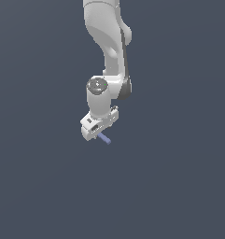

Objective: Pick up the object and move it to a goal position.

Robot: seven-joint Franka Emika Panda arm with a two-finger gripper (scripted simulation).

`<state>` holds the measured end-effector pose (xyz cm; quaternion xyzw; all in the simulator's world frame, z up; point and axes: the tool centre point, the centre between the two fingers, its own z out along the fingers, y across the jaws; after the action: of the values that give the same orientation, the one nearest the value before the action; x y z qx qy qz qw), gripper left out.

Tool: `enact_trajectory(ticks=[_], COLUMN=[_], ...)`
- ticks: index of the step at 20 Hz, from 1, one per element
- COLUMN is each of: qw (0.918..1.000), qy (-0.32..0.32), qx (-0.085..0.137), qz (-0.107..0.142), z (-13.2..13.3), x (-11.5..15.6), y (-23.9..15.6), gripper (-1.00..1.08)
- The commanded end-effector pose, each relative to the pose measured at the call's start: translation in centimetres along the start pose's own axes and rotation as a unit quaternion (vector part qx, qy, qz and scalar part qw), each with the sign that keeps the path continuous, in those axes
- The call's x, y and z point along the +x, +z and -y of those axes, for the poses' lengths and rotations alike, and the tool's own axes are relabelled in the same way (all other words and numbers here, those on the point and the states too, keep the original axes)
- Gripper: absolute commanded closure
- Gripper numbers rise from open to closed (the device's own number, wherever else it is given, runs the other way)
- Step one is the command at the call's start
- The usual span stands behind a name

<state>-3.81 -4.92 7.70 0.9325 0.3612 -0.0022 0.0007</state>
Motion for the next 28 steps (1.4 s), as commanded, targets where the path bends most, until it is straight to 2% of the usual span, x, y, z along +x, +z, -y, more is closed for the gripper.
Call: enact_trajectory(ticks=[1,8,15,28], qw=[0.9998,0.9987,0.9987,0.9985], qy=[-0.021,-0.051,-0.052,-0.054], qx=[0.000,0.000,0.000,0.000], qz=[-0.001,-0.002,-0.002,-0.002], z=[0.0,0.0,0.0,0.0], x=[-0.3,-0.8,-0.8,-0.8], y=[0.5,1.3,1.6,6.2], gripper=[-0.92,-0.92,-0.92,-0.92])
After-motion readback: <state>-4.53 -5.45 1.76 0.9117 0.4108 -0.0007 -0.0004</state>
